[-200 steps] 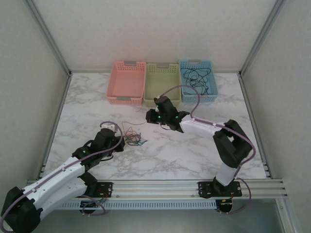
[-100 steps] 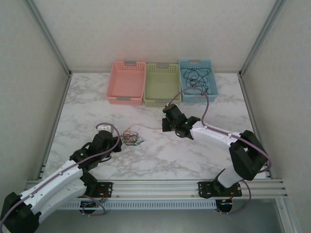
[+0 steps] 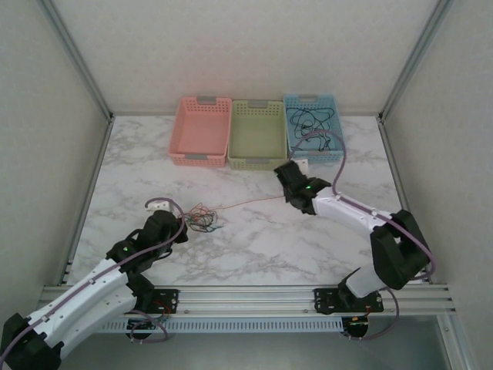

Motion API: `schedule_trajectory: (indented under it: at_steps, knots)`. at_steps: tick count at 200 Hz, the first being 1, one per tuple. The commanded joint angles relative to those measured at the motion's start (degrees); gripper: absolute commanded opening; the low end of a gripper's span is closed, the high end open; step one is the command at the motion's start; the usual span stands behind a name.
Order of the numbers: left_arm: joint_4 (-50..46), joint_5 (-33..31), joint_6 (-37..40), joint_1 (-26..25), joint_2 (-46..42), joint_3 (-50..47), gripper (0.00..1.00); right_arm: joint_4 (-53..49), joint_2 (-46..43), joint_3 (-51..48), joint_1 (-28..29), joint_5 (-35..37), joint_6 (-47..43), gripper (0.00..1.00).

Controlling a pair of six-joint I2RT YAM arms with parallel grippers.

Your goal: Untangle the cables

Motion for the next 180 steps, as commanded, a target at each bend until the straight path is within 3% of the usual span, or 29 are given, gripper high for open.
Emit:
schedule_trajectory:
  at_steps: [1, 34, 50, 71, 137, 180]
  knots:
    - [-1.5, -2.5, -1.2, 0.6, -0.8, -0.4, 0.0, -1.9, -5.0, -2.4, -4.6, 0.7, 0.3, 0.0]
    - [-2.4, -2.9, -1.4, 0.7, -2.0, -0.4, 0.0, -3.6, -8.7, -3.8, -10.7, 5.0, -1.8, 0.0]
    - [-2.6, -3.0, -1.5, 0.7, -2.8, -0.7, 0.0, -2.1, -11.6, -5.1, -14.0, 0.5, -0.2, 0.0]
    - [-2.4, -3.2, -1.4, 0.7, -2.9, -0.7, 0.0, -1.6, -11.2, -5.1, -14.3, -2.6, 0.3, 0.0]
    - [-3.8, -4.6, -1.8, 0.7, -5.3, -1.0, 0.0, -3.3, -11.4, -4.3, -16.5, 1.5, 1.1, 0.0]
    - [-2.4, -2.4, -0.9, 0.7, -4.1, -1.1, 0.0, -0.3, -10.3, -5.5, -16.4, -15.2, 1.4, 0.0]
